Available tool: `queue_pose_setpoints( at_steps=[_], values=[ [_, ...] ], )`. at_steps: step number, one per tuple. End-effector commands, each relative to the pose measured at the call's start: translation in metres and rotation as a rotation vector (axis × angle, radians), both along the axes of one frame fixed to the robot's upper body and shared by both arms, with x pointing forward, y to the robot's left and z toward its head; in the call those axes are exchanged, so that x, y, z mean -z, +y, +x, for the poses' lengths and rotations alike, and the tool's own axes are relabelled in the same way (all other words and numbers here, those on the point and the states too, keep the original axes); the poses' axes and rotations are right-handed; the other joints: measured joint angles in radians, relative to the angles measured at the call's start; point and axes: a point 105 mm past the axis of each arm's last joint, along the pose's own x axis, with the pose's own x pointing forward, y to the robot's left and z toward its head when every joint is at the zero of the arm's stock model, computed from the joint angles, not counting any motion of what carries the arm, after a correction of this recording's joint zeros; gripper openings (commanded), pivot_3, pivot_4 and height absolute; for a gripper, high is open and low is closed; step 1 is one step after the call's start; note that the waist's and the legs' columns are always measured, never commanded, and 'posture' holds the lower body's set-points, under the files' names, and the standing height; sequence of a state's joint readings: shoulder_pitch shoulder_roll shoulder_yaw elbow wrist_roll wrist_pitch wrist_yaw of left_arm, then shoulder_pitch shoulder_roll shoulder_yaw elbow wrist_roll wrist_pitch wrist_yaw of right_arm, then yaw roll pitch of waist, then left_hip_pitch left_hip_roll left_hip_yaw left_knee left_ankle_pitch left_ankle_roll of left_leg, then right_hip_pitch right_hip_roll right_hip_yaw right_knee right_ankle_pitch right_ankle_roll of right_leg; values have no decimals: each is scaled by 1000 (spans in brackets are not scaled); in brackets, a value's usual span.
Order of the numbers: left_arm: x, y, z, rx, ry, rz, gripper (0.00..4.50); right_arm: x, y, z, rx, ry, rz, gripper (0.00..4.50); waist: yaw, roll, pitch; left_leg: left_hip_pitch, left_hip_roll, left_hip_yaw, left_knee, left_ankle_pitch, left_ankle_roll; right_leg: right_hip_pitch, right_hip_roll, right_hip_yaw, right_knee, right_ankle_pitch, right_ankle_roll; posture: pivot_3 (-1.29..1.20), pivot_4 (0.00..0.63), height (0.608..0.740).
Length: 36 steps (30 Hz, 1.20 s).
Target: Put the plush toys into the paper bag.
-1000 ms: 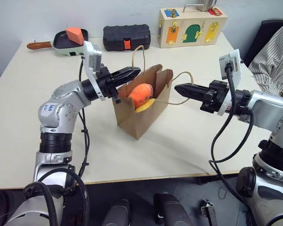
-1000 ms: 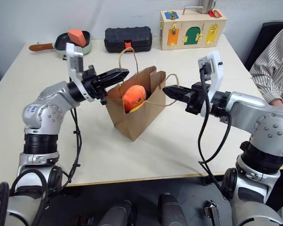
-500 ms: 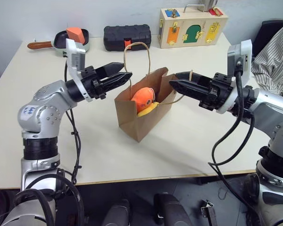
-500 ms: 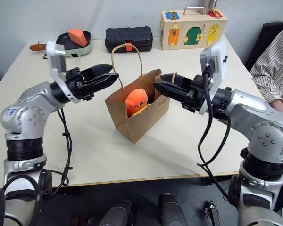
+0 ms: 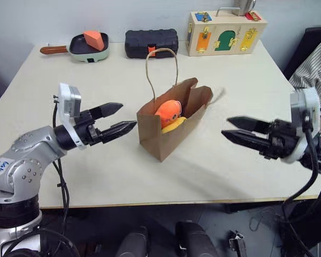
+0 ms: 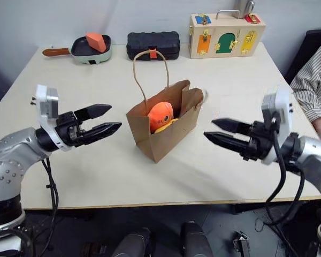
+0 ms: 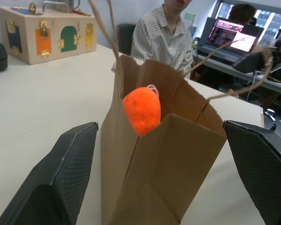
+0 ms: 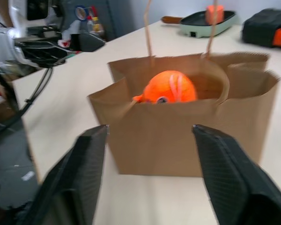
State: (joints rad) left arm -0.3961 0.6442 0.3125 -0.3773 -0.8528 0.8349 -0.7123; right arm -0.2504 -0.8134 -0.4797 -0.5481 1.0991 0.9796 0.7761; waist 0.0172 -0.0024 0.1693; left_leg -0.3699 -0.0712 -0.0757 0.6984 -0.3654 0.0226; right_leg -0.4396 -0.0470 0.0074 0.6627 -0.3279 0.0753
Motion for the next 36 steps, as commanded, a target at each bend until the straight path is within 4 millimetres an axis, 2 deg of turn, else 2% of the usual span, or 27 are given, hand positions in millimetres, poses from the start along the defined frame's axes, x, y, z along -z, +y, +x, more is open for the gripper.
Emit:
queue_pose_setpoints(
  at_steps=[1, 3, 7, 10, 11, 14, 16, 20, 22, 28, 36],
  values=[
    [-4, -5, -2, 14, -42, 6, 4500, -16, 5, -10, -45, -69, 81, 1362, 6, 0, 0, 0, 0, 0, 0, 0, 0, 0, 0, 0, 0, 0, 0, 0, 150, 740],
    [-7, -5, -1, 18, -48, 1, 4500, -22, 5, -7, -30, -82, 100, 738, 6, 0, 0, 0, 0, 0, 0, 0, 0, 0, 0, 0, 0, 0, 0, 0, 150, 740],
    [-11, -3, 2, 19, -58, 1, 4500, -30, 4, 3, 31, -93, 117, 738, 6, 0, 0, 0, 0, 0, 0, 0, 0, 0, 0, 0, 0, 0, 0, 0, 150, 740],
    [-9, -6, 2, 35, -62, 16, 4500, -9, 11, 2, 37, -143, -86, 738, 7, 0, 0, 0, 0, 0, -1, 0, 0, 0, 0, 0, -1, 0, 0, 0, 150, 740],
    [-7, -7, 3, 43, -62, 24, 4500, 3, 17, -1, 9, -157, -158, 1104, 9, 0, 0, 0, 0, 0, -1, 0, 0, 0, 0, 0, -1, 0, 0, 0, 150, 740],
    [0, -16, 5, 82, -65, 45, 4500, 26, 41, -4, -87, -167, -224, 654, 8, 0, 0, 0, 0, 0, -1, 0, 0, 0, 0, -1, -2, 0, 0, 0, 150, 740],
    [4, -23, 8, 110, -71, 53, 4500, 38, 55, 2, -115, -203, -263, 42, 6, 0, 0, 0, 0, 0, 0, 0, 0, 0, 0, 0, -1, 0, 0, 0, 150, 740],
    [11, -43, 18, 176, -85, 62, 4500, 58, 88, 35, -108, -250, -288, 42, -1, -1, 0, 1, 0, 1, 0, 0, 0, 0, 1, 0, 0, 1, -1, 0, 150, 740],
    [13, -49, 21, 199, -87, 62, 4500, 62, 97, 45, -100, -282, -301, 42, -1, -1, 0, 1, 0, 0, 0, 0, 0, -1, 1, -1, -1, 1, -1, 0, 150, 740],
    [17, -56, 23, 205, -96, 71, 4500, 58, 107, 68, -6, -357, -313, 42, -4, -1, 0, -2, 0, 0, -1, 0, 0, -4, 1, -2, -1, 1, -1, 0, 150, 740],
    [28, -53, 30, 91, -100, 73, 4500, 57, 110, 67, -7, -351, -291, 42, -15, -1, 0, -2, 0, 0, 0, 0, 0, -4, 1, -1, 0, 1, -1, 0, 150, 740]
  ],
)
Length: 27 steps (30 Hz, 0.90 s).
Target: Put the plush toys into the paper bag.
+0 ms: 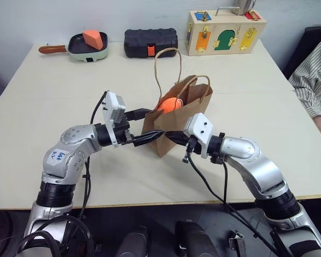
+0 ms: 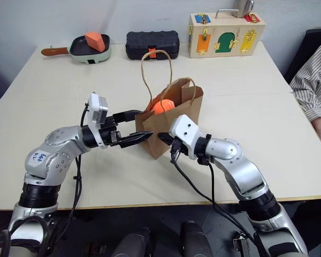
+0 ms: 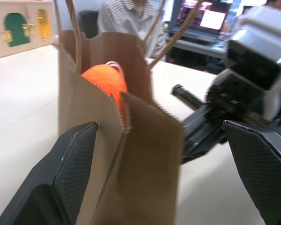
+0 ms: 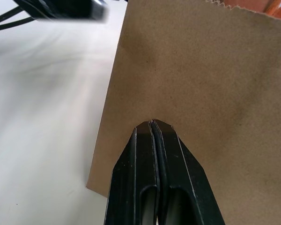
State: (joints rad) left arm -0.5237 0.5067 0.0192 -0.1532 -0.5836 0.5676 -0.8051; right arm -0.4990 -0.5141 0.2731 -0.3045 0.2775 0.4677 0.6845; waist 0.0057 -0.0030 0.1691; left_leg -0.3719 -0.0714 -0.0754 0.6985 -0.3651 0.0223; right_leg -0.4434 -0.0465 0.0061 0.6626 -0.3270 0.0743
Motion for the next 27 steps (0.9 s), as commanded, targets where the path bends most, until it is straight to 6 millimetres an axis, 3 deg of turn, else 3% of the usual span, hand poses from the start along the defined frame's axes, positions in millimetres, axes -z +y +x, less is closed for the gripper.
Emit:
queue_pose_setpoints(
  at_steps=[1, 11, 19, 25, 27],
  values=[
    [-1, -2, -2, -35, -38, -9, 4500, -10, 1, -2, -6, -37, 24, 42, -5, 0, 0, 0, 0, 0, 0, 0, 0, 0, 0, 0, 0, 0, 0, 0, 150, 740],
    [14, -15, 23, -137, -29, -1, 4500, -9, 3, -1, -21, -32, 26, 42, -7, 0, 0, 0, 0, 0, 0, 0, 0, 0, 0, 0, 1, 0, 0, 0, 150, 740],
    [18, -18, 25, -119, -22, 5, 2003, -13, -3, -9, -32, -42, 31, 0, -7, 0, 0, 0, 0, 0, 1, 0, 0, 0, 0, 0, 1, 0, 0, 0, 150, 740],
    [14, -17, 28, -85, -28, -12, 145, -23, -26, -26, -20, -63, 36, 0, -2, 0, 0, 0, 0, 0, 1, 0, 0, 0, 0, 0, 1, 0, 0, 0, 150, 740],
    [7, -19, 23, -27, -38, -37, 43, -29, -39, -38, -22, -68, 40, 0, -1, 0, 0, 0, 0, 0, 1, 0, 0, 0, 0, 0, 1, 0, 0, 0, 150, 740]
  ],
)
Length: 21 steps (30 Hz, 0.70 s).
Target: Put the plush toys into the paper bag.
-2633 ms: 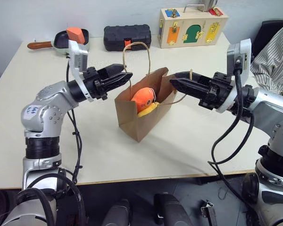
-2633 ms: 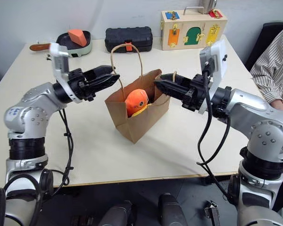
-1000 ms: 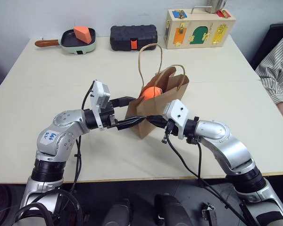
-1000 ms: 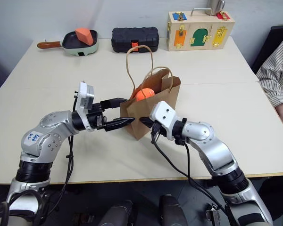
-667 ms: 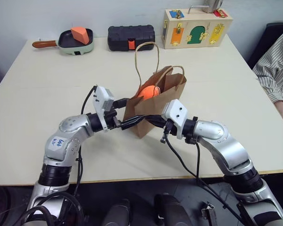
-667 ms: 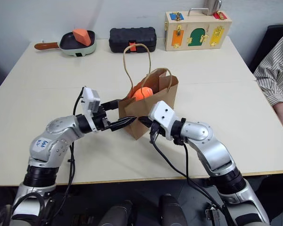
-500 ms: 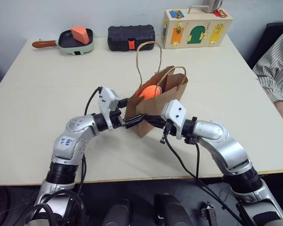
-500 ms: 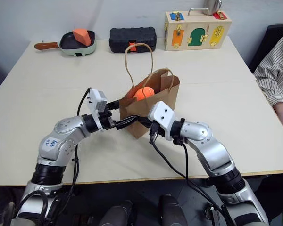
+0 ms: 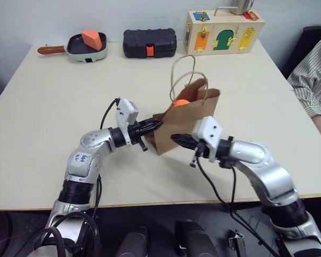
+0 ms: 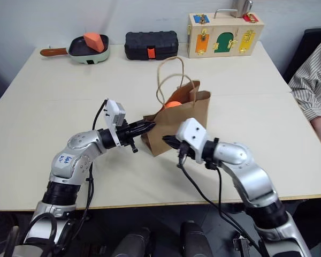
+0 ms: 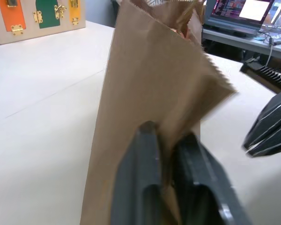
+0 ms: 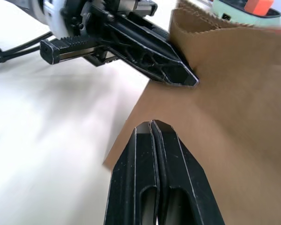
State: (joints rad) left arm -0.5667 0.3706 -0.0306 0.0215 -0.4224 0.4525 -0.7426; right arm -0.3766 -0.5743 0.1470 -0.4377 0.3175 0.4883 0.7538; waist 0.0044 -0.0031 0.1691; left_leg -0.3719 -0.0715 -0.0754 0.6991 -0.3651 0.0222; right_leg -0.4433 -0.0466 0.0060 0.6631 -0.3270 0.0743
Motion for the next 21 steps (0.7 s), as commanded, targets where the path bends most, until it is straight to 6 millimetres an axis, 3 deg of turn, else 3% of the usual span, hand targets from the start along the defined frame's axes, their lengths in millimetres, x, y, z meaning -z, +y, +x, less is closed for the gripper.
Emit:
queue_pose_setpoints(
  at_steps=[1, 3, 6, 10, 14, 17, 21],
  values=[
    [-21, -4, -10, 124, -62, -43, 43, -28, -20, -26, -23, -64, 34, 0, 1, 0, 0, 0, 0, 0, 0, 0, 0, 0, 0, 0, 0, 0, 0, 0, 150, 740],
    [-29, -7, -21, 266, -75, -38, 43, -37, -42, -47, -34, -37, 40, 0, 8, 0, 0, -1, 0, 0, 0, 0, 0, 0, 0, 0, 0, 0, 0, 0, 150, 740],
    [-36, -10, -31, 447, -76, 4, 0, -48, -69, -79, -54, 30, 27, 654, 20, 0, 0, -1, 0, 0, 0, 0, 0, 0, 0, 0, -1, 0, 0, 0, 150, 740],
    [-39, -14, -28, 612, -88, 87, 0, -76, -101, -115, -19, 106, 86, 2011, 25, 0, 0, 3, 0, 0, 0, -1, 1, 6, 0, 0, -2, 0, 1, 0, 150, 740],
    [-28, -23, -12, 684, -111, 176, 0, -93, -118, -145, 39, 158, 95, 3362, 28, -1, 1, 7, 0, -1, 0, -1, 3, 13, 0, -2, -4, 0, 1, 0, 150, 740],
    [-14, -27, -3, 677, -102, 222, 0, -92, -126, -151, 114, 163, 80, 4427, 27, -4, 2, 9, 0, 1, -1, -2, 5, 14, 0, -1, -4, 1, 1, 0, 150, 740],
    [-2, -29, 4, 630, -94, 246, 0, -85, -141, -140, 218, 133, 61, 4472, 22, -7, 4, 10, 0, 2, -1, -3, 5, 14, 0, 1, -4, 1, 2, 0, 150, 740]
  ],
)
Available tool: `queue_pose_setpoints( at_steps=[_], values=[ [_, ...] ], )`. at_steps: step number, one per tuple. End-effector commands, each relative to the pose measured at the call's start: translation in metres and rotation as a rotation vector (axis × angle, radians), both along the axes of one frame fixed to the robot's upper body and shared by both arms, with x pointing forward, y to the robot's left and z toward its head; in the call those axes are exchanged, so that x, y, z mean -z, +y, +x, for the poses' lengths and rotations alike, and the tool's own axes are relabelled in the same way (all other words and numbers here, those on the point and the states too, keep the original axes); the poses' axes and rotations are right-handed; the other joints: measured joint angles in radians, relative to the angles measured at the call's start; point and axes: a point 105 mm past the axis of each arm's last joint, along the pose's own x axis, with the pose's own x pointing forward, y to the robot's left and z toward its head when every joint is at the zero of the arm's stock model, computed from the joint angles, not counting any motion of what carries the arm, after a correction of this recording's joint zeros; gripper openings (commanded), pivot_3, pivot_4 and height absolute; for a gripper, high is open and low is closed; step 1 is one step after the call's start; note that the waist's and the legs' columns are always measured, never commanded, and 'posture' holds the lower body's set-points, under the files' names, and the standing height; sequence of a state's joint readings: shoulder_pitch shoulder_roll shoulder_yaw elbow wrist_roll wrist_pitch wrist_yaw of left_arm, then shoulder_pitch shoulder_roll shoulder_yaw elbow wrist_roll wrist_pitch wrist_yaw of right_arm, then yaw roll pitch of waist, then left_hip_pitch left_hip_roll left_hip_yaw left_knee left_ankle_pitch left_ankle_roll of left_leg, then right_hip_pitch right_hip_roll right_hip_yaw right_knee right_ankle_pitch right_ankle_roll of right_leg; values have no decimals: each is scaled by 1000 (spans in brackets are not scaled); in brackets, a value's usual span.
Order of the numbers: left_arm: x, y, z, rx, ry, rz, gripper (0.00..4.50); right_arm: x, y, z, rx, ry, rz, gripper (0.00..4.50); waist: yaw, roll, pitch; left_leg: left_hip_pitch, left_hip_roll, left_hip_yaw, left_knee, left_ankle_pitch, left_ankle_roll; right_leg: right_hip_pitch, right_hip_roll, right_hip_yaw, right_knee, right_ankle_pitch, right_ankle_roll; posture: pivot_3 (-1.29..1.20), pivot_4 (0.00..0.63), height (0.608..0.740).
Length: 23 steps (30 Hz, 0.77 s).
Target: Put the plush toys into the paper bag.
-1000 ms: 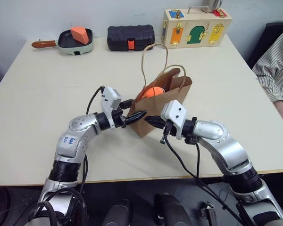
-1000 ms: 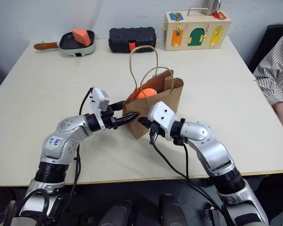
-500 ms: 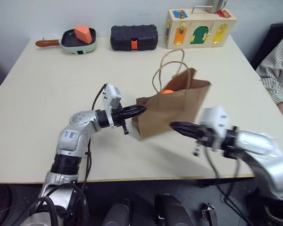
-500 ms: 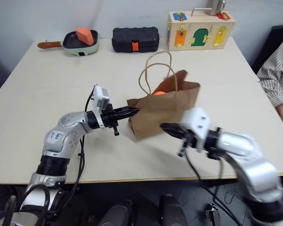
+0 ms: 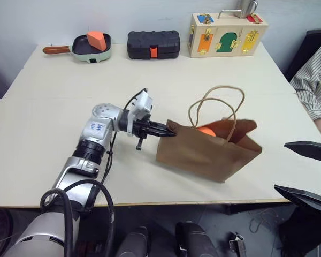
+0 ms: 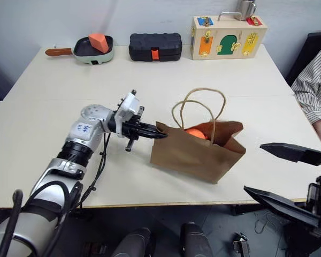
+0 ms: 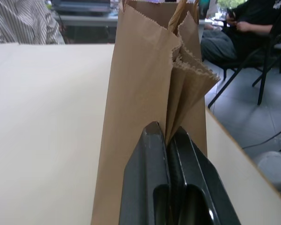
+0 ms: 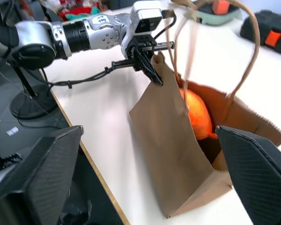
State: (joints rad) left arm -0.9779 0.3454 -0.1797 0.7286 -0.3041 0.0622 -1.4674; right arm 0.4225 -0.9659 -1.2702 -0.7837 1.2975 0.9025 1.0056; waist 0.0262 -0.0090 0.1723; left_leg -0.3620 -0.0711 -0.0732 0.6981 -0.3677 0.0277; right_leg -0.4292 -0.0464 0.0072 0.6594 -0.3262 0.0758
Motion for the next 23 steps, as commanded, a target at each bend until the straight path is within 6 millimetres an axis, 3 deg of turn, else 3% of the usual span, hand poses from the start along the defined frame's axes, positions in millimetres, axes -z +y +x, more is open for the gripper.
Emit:
queue_pose_setpoints(
  at_steps=[1, 4, 7, 10, 12, 14, 17, 19, 23],
  values=[
    [-2, 0, 4, -31, -45, 14, 0, 0, -15, 13, 89, -74, -32, 4472, 1, -1, 0, 0, 0, 0, 0, 0, 0, 0, 0, 0, 0, 0, 0, 0, 150, 740],
    [1, 5, 1, -53, -38, 20, 0, 5, -19, 23, 104, -93, -44, 4472, 3, -1, 0, 0, 0, 0, 0, 0, 0, 0, 0, 0, 0, 0, 0, 0, 150, 740],
    [-12, 39, -11, -112, -28, 1, 659, 11, -24, 34, 60, -69, -68, 4500, -6, -1, 0, 1, 1, 0, 0, 0, 0, 0, 0, 1, 0, 0, 0, 0, 150, 740],
    [-27, 73, -20, -211, -9, 0, 1578, 13, -31, 40, 31, -48, -83, 4500, -9, -1, 0, 1, 3, 0, -1, 0, -1, -1, 2, 1, 1, 0, 0, 0, 150, 740],
    [-47, 114, -38, -298, 48, 21, 2216, 12, -45, 45, 8, -16, -94, 4500, -11, 0, 1, 1, 3, 0, -1, 0, -2, -1, 2, 1, 1, 0, 0, 0, 150, 740],
    [-59, 139, -60, -347, 97, 64, 2870, 9, -56, 50, -9, 1, -98, 4500, -12, 0, 1, 1, 3, 0, -2, 0, -2, 0, 2, 1, 0, 0, 0, 0, 150, 740],
    [-72, 170, -92, -418, 140, 130, 3859, 1, -70, 57, -46, 11, -88, 4500, -4, 3, 1, 2, 3, -1, -2, -1, -1, 2, 1, 1, -3, 0, 0, 0, 150, 740],
    [-82, 185, -103, -477, 139, 134, 4460, -6, -76, 63, -70, 13, -90, 4500, 7, 6, 3, 2, 2, -1, -2, -1, 0, 3, 0, 1, -6, 0, 0, 0, 150, 740],
    [-91, 195, -111, -530, 53, 146, 4460, -15, -83, 74, -101, -1, -94, 4500, 15, 6, 3, 2, 2, -2, -2, -1, 0, 4, 0, 0, -6, 0, -1, 0, 150, 740]
  ],
)
